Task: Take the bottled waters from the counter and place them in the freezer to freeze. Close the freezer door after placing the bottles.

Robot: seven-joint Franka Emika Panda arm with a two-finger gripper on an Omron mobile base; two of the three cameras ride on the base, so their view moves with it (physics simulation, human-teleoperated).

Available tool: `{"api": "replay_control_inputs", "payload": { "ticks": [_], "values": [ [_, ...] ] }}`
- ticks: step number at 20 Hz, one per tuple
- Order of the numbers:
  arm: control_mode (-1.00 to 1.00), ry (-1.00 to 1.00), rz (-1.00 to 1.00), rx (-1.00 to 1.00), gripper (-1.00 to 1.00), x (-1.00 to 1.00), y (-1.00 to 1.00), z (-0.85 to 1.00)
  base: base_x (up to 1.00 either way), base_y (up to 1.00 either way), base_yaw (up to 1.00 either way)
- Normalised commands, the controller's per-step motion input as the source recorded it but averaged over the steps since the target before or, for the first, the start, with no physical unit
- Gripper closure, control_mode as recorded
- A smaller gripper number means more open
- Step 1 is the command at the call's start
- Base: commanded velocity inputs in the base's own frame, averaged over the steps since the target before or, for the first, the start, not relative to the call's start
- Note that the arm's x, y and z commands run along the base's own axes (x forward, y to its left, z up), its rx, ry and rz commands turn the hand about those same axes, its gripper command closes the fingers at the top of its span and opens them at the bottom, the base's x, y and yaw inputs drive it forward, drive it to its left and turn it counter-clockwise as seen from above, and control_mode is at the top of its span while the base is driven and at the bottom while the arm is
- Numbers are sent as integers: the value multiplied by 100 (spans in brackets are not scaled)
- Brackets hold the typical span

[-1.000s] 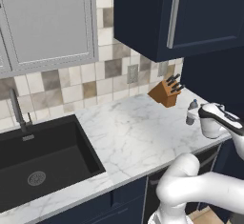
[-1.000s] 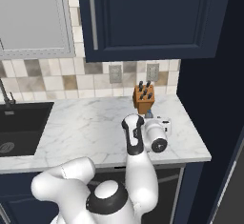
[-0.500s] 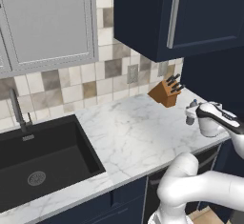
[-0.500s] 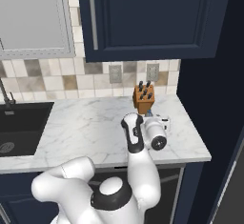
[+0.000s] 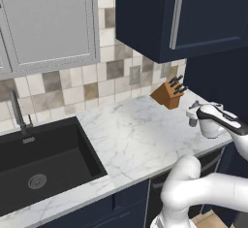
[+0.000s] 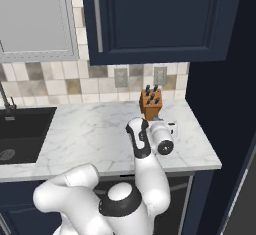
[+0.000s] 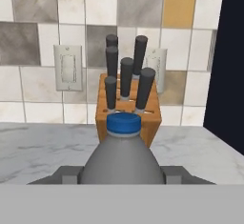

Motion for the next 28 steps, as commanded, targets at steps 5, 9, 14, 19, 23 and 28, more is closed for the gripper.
{"api": "replay_control_inputs", "payload": {
  "ticks": [5, 9, 14, 19, 23, 28],
  "values": [
    [-100, 0, 0, 0, 100, 5, 0, 0, 0, 0, 0],
    [-100, 2, -1, 0, 100, 0, -7, 3, 0, 0, 0],
    [-100, 1, 0, 0, 100, -27, 0, 66, 0, 0, 0],
    [-100, 6, 0, -7, 100, -54, 2, 99, 0, 0, 0],
    [-100, 22, -5, -2, 100, -73, 2, 100, 0, 0, 0],
    [-100, 36, -14, 0, 100, -77, 0, 100, 0, 0, 0]
  ]
}}
